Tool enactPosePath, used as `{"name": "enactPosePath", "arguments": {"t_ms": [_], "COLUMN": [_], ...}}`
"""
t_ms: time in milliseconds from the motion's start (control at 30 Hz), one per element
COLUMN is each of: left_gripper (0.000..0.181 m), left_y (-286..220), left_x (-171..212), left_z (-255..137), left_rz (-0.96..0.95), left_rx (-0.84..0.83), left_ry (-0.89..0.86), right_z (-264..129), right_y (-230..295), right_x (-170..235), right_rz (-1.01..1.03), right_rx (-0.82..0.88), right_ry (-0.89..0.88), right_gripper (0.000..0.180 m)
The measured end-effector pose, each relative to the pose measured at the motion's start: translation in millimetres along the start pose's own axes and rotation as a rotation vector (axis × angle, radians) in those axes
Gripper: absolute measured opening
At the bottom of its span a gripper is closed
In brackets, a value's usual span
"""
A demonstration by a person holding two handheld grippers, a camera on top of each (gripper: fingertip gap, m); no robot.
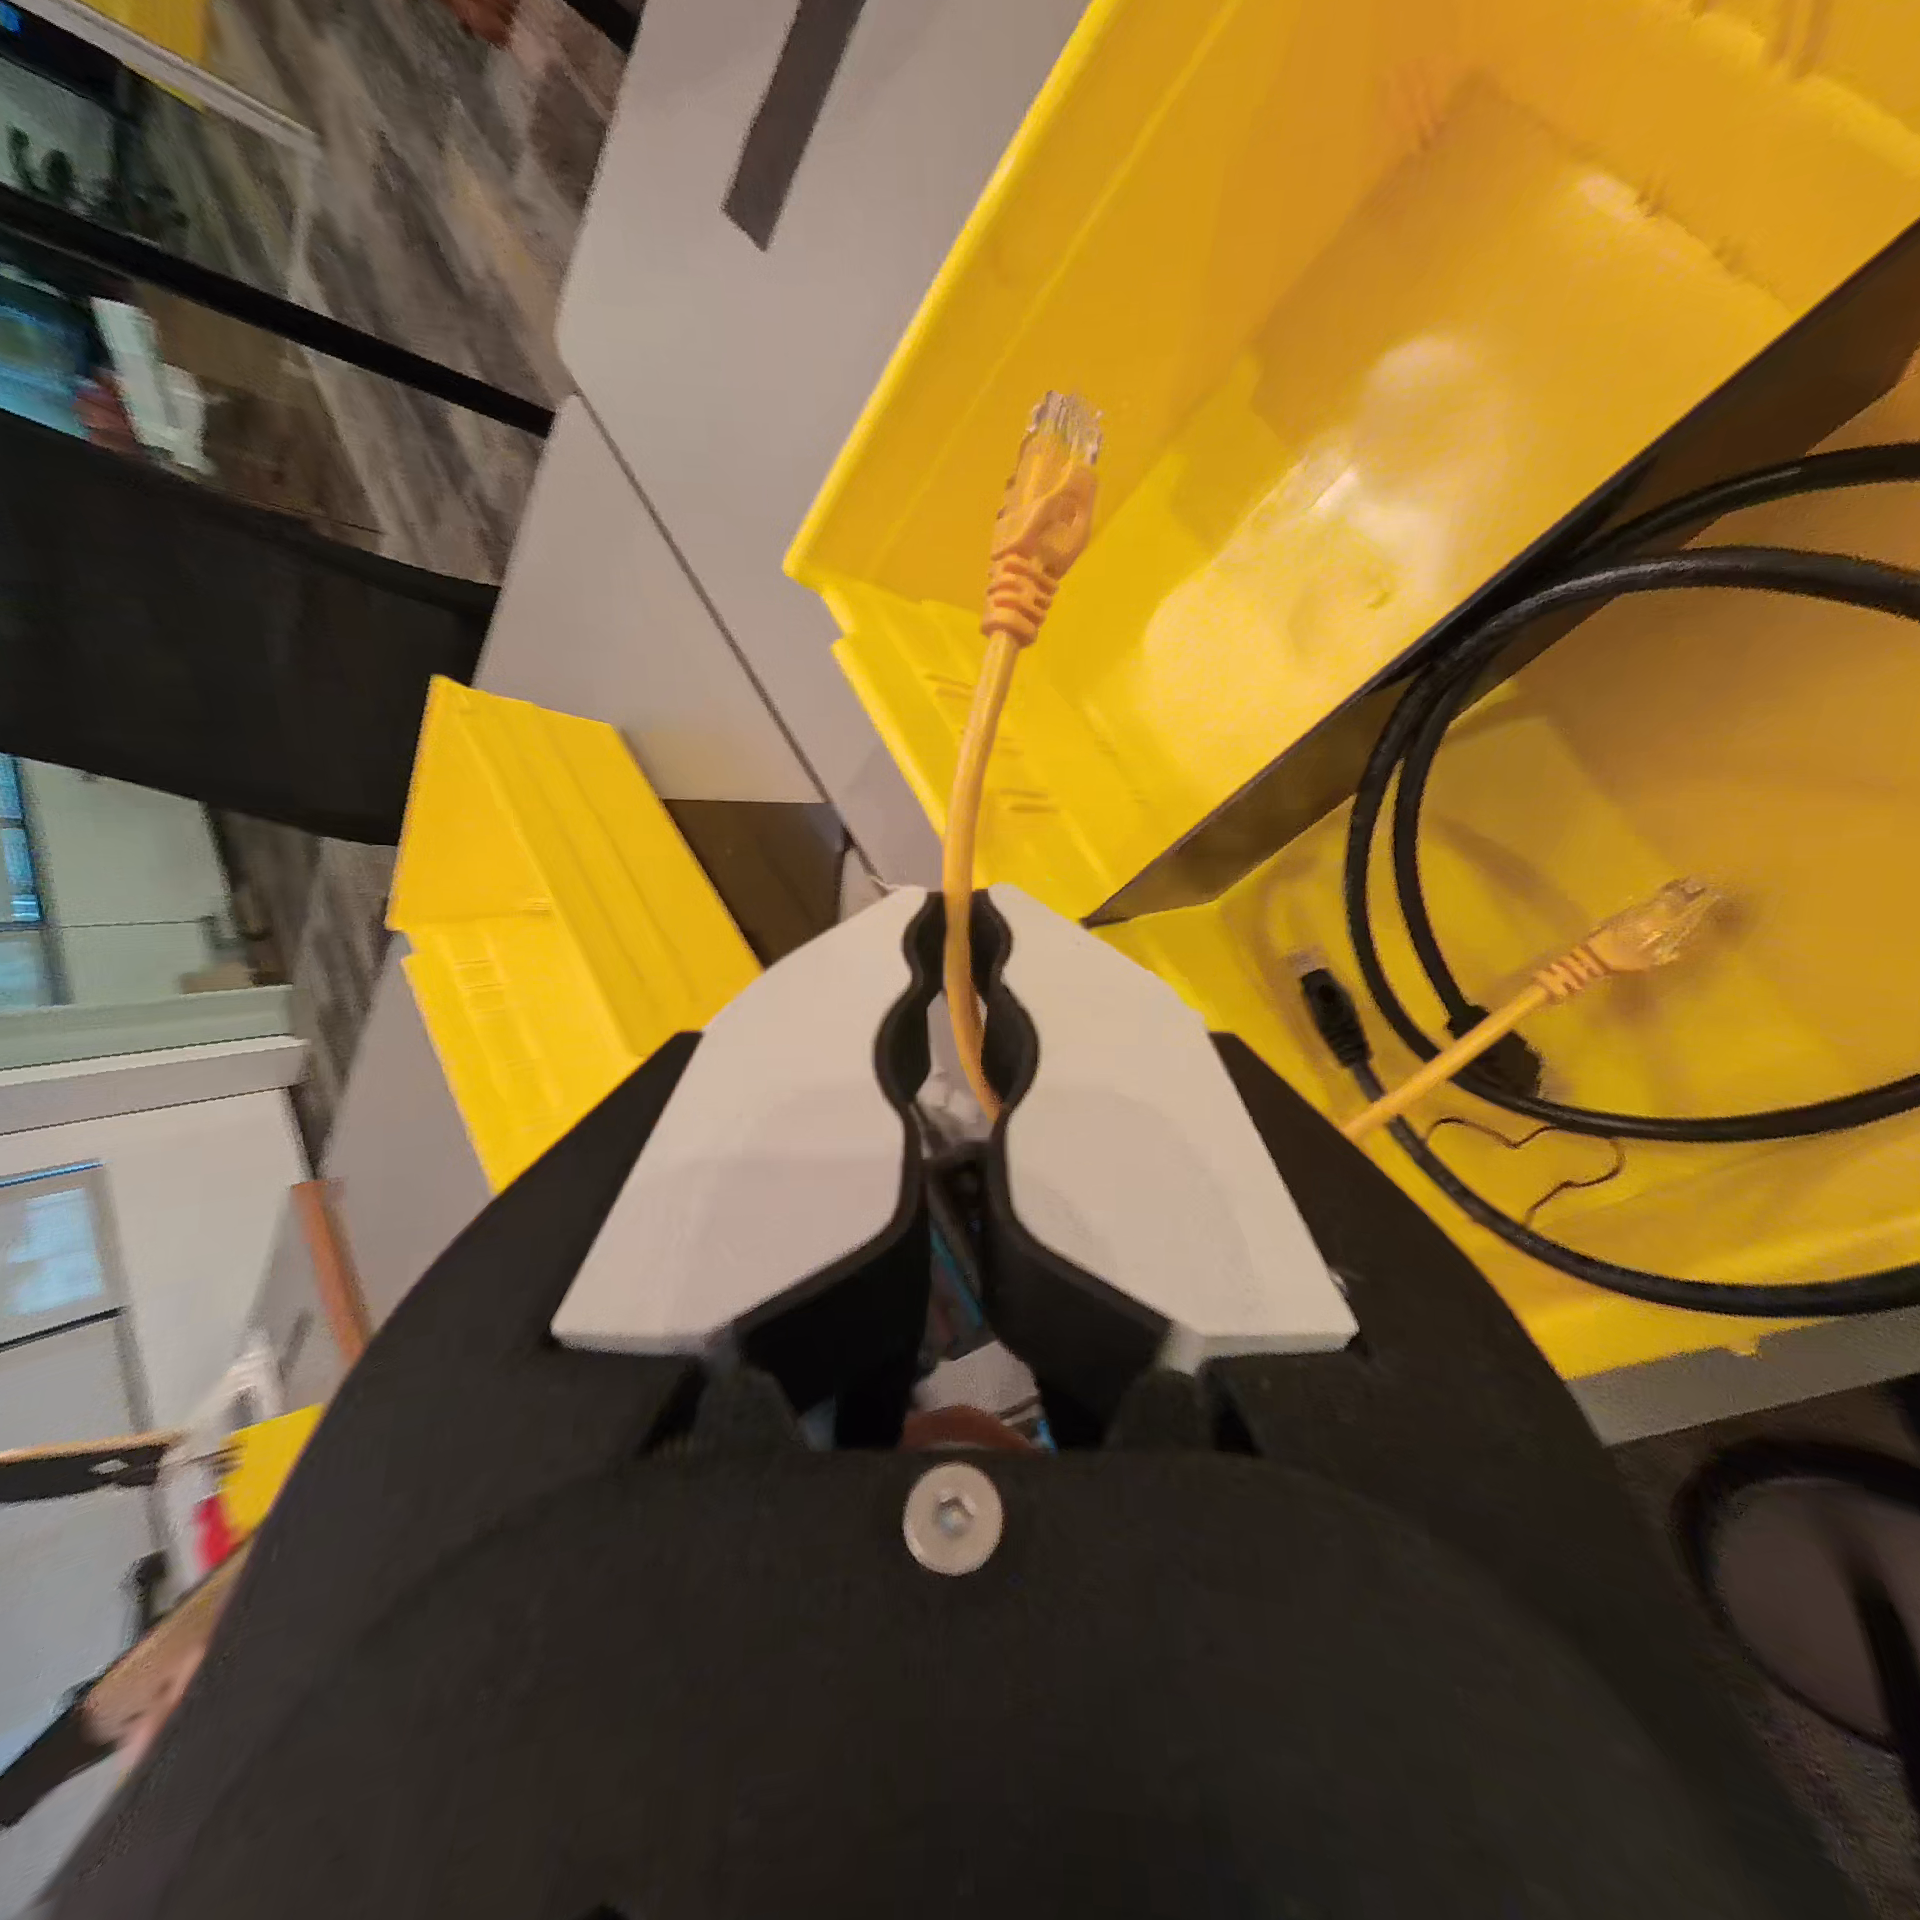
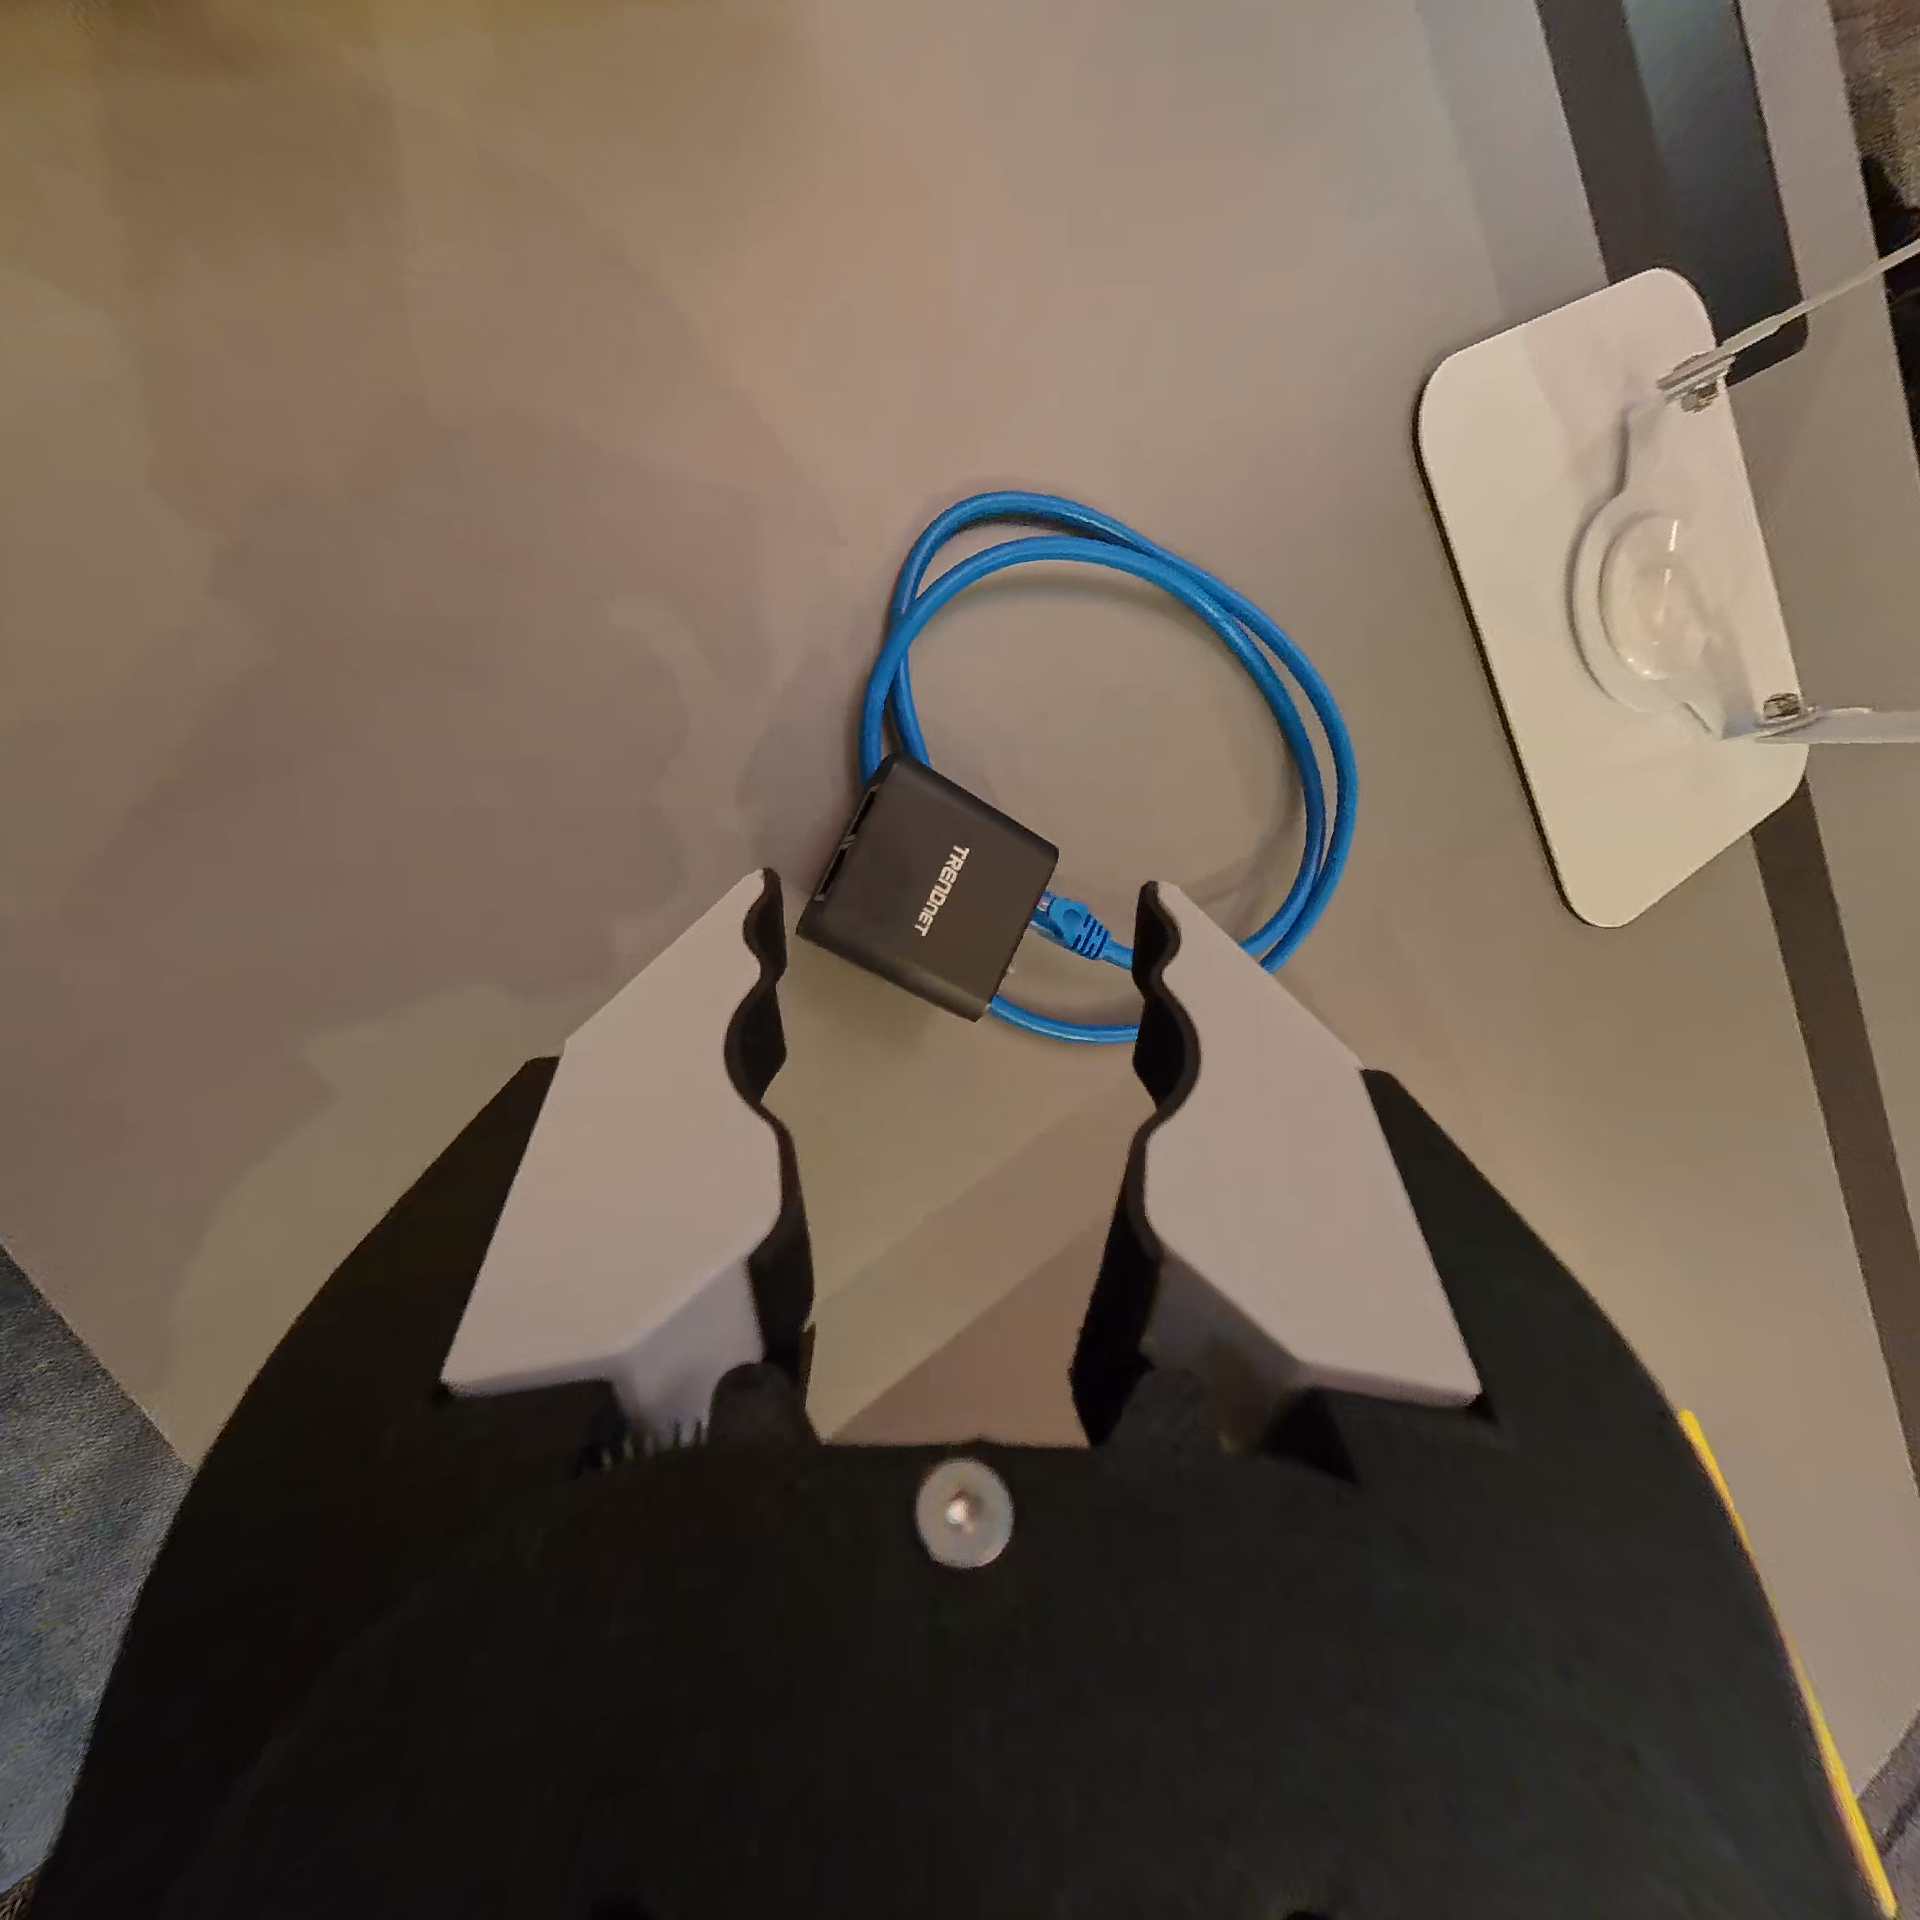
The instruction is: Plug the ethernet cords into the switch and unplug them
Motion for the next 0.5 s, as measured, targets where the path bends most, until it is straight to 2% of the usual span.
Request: {"name": "enactPosePath", "arguments": {"t_ms": [333, 367, 433, 500], "left_gripper": [0.004, 0.005, 0.005, 0.005], "left_y": [32, 35, 33, 31], "left_x": [-39, -43, -54, -73], "left_z": [-43, -48, -58, -68], "left_rz": [0.114, 0.111, 0.1, 0.086], "left_rx": [-0.137, -0.135, -0.075, -0.034], "left_ry": [-0.121, -0.134, -0.165, -0.225], "right_z": [-9, -14, -26, -35], "right_y": [-4, -6, -15, -15], "right_x": [-9, -11, -12, -17], "right_rz": [-0.023, -0.031, -0.087, -0.106], "right_rx": [0.043, 0.068, 0.174, 0.193], "right_ry": [-0.056, -0.068, -0.061, -0.096], "right_gripper": [0.07, 0.068, 0.051, 0.047]}}
Point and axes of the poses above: each gripper's, where its closed fingertips meet, z out along the fingers, x out of its underside, y = z × x across the jaws, the point moved 3 cm from there along -z, back along the fingers, and after that the axes turned 15 degrees about -x, right-handed, at the moved point
